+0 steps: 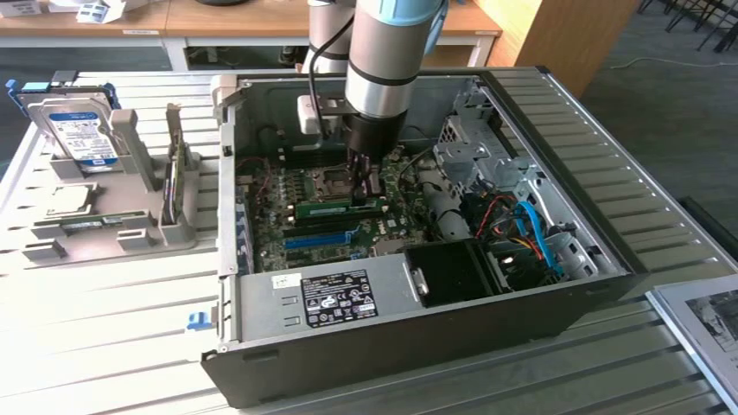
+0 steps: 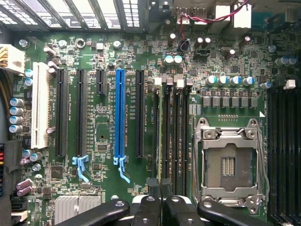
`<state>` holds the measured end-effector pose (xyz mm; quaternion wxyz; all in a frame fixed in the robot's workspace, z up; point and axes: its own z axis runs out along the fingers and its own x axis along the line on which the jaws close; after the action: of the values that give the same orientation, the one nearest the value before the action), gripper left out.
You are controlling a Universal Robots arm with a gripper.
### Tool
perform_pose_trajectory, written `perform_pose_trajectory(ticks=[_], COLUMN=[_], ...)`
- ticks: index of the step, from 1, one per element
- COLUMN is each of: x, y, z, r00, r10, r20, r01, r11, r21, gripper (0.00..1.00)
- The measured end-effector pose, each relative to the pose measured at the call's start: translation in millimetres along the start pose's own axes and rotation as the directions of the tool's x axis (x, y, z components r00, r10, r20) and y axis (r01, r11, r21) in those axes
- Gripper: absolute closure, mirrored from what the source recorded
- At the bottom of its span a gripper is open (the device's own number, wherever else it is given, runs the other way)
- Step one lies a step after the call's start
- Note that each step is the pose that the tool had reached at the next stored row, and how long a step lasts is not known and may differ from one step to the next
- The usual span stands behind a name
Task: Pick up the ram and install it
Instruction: 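Insert the ram into the slot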
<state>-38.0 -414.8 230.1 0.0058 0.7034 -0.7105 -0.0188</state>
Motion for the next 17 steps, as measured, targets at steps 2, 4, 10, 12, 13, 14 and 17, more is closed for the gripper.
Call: perform_pose_trajectory(ticks=[2, 4, 10, 12, 13, 14, 17], x=[0.0, 0.0, 0.0, 0.0, 0.0, 0.0, 0.1], y=[0.0, 0.0, 0.0, 0.0, 0.0, 0.0, -0.1], z=[0.0, 0.0, 0.3, 0.6, 0.8, 1.0, 1.5], r00=[1.0000, 0.9999, 0.9999, 0.9999, 0.9999, 0.9999, 0.9999], r10=[-0.005, -0.010, -0.011, -0.011, -0.011, -0.011, -0.011], r20=[-0.0001, -0.0003, -0.0003, -0.0002, -0.0003, -0.0003, -0.0004], r01=[0.005, 0.010, 0.011, 0.011, 0.011, 0.011, 0.011], r11=[1.0000, 0.9999, 0.9999, 0.9999, 0.9999, 0.9999, 0.9999], r21=[-0.0001, -0.0002, -0.0002, -0.0002, -0.0002, -0.0002, 0.0000], gripper=[0.88, 0.88, 0.88, 0.88, 0.88, 0.88, 0.88])
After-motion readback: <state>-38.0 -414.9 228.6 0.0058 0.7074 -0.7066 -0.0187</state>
